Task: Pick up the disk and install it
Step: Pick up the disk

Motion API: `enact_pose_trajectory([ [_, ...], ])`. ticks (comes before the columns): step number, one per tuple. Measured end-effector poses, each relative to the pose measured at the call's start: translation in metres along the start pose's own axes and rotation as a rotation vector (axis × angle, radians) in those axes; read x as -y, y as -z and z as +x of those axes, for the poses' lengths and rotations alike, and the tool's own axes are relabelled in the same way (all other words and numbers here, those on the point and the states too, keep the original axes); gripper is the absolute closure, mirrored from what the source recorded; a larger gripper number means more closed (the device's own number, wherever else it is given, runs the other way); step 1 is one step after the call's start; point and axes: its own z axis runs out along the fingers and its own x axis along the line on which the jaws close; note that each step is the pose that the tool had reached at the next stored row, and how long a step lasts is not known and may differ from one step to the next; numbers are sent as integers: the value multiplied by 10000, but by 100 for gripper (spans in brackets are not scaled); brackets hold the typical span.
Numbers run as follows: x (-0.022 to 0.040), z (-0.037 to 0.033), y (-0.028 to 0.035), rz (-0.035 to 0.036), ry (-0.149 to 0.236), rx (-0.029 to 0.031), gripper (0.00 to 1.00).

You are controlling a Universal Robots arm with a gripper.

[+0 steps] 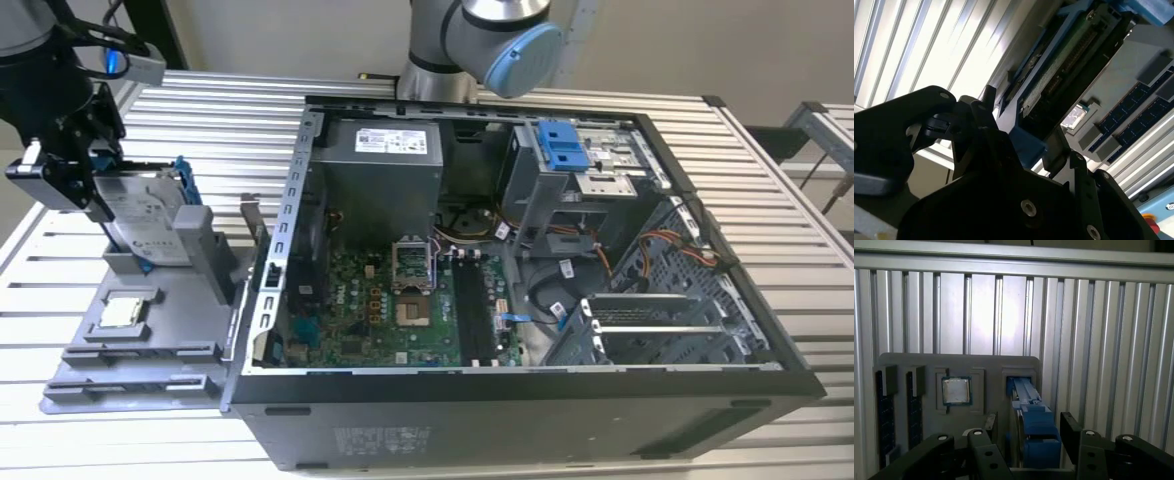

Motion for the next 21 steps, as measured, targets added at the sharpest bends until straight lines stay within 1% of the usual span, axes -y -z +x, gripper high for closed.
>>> enact_pose_trajectory([
  [1, 0, 0, 0, 0, 0, 0, 0],
  [2, 0, 0, 0, 0, 0, 0, 100],
  [12, 0, 2, -2, 2, -1, 1, 100],
  [17, -1, 42, 0, 0, 0, 0, 100],
  [21, -1, 43, -1, 1, -1, 0, 100],
])
